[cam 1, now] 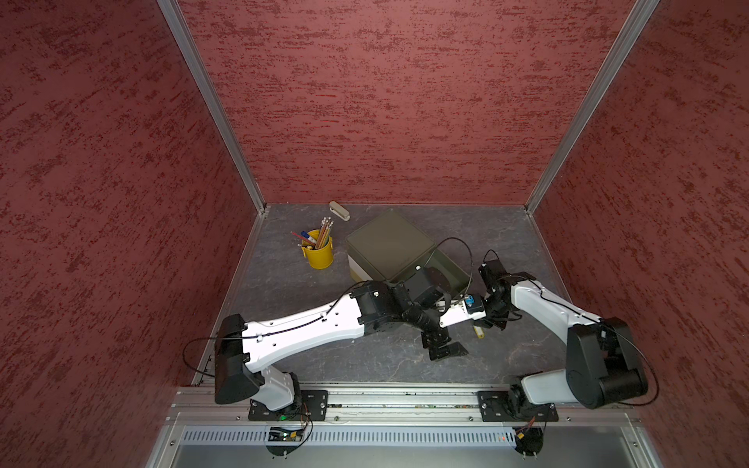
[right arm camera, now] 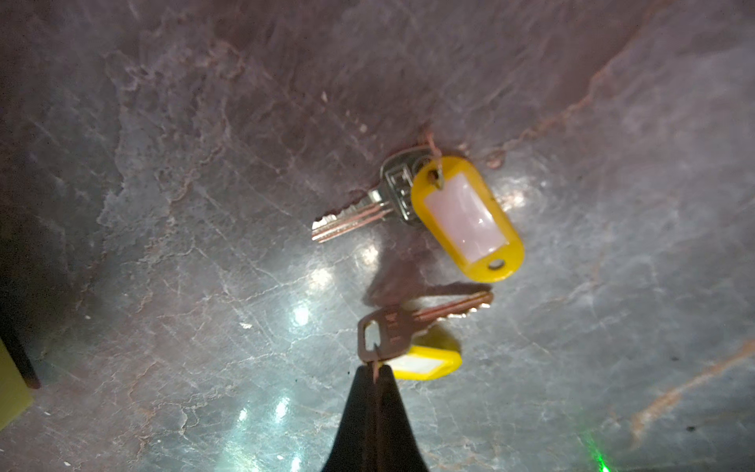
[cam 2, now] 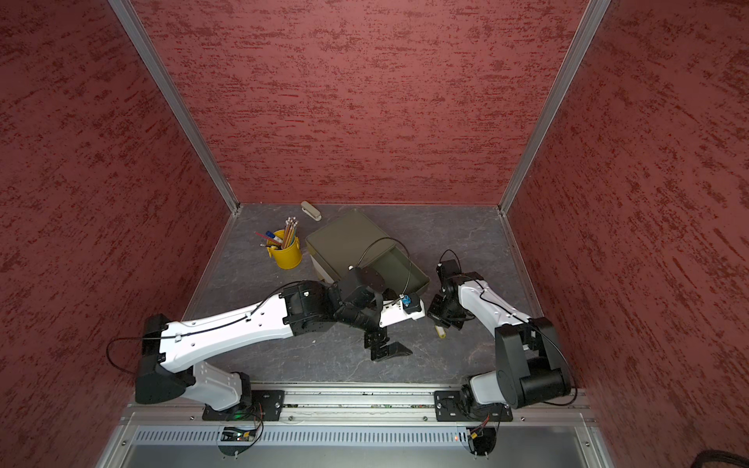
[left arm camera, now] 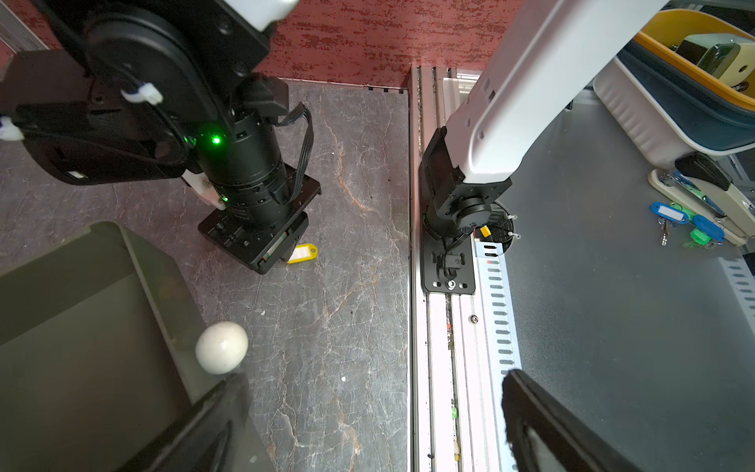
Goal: Take the keys out of the drawer
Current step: Place the key at the center of the board.
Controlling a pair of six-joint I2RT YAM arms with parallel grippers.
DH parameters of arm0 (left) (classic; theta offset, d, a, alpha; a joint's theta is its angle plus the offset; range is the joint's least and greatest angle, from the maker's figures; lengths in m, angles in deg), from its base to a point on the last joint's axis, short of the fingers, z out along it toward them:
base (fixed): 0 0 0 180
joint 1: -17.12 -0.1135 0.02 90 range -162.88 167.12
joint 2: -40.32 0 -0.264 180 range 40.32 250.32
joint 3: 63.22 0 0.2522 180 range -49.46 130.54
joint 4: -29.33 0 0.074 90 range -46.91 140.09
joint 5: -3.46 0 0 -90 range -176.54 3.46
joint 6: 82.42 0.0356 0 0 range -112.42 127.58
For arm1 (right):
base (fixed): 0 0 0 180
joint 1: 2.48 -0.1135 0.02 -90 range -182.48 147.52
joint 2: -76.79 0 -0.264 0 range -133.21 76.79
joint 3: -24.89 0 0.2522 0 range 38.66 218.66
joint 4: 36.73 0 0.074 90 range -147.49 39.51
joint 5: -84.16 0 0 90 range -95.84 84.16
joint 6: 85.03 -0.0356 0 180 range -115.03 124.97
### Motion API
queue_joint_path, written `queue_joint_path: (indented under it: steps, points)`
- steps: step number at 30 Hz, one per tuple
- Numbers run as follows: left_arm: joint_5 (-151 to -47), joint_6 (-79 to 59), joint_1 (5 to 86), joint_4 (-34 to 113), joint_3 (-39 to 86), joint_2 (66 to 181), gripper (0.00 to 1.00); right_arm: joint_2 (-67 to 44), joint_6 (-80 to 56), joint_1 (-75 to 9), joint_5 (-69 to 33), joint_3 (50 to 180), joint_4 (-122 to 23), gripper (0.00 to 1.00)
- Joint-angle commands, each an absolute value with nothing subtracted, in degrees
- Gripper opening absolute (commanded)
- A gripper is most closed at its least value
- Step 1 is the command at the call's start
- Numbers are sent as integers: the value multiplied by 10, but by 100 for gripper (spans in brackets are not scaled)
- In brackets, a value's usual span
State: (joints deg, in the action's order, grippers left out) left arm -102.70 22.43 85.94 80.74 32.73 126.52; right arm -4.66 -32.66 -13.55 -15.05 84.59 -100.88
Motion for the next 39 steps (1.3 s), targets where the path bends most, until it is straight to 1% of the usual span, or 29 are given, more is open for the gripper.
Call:
queue_joint_path:
  steps: [1, 2, 3, 5, 9, 11, 16, 20, 23, 26, 27, 28, 31, 35, 39]
  points:
    - [-1027, 228, 855, 810, 322, 1259, 100, -49, -323, -131, -146, 843, -994, 11]
    - [-1027, 226, 854, 809, 321, 1260, 100, -49, -323, -130, -148, 843, -994, 15]
    - [-1028, 224, 853, 808, 321, 1260, 100, -46, -323, -130, -148, 844, -995, 17]
    - [-1029, 219, 851, 803, 320, 1258, 100, -42, -323, -130, -148, 847, -1000, 19]
    - [-1027, 214, 846, 798, 323, 1257, 100, -22, -324, -130, -146, 866, -1022, 28]
    - [-1027, 213, 844, 795, 325, 1257, 100, -9, -325, -130, -145, 878, -1036, 31]
    - [-1020, 208, 836, 787, 326, 1248, 100, 29, -327, -130, -142, 907, -1078, 35]
    - [-1007, 161, 806, 784, 335, 1235, 100, 74, -328, -130, -153, 921, -1122, 36]
    - [-1013, 78, 751, 807, 360, 1231, 100, 120, -334, -130, -183, 921, -1147, 36]
    - [-1031, 19, 697, 823, 370, 1221, 100, 167, -338, -129, -235, 921, -1160, 37]
    - [-1039, 4, 680, 827, 372, 1218, 100, 176, -339, -130, -256, 920, -1160, 38]
    - [-1049, -17, 662, 833, 374, 1216, 100, 188, -341, -130, -286, 916, -1154, 40]
    - [-1083, -60, 611, 846, 376, 1213, 100, 229, -369, -130, -358, 904, -1116, 40]
    - [-1081, -48, 576, 864, 379, 1203, 100, 270, -433, -130, -461, 868, -1016, 41]
    - [-1077, -13, 548, 904, 385, 1213, 100, 286, -479, -132, -490, 833, -941, 41]
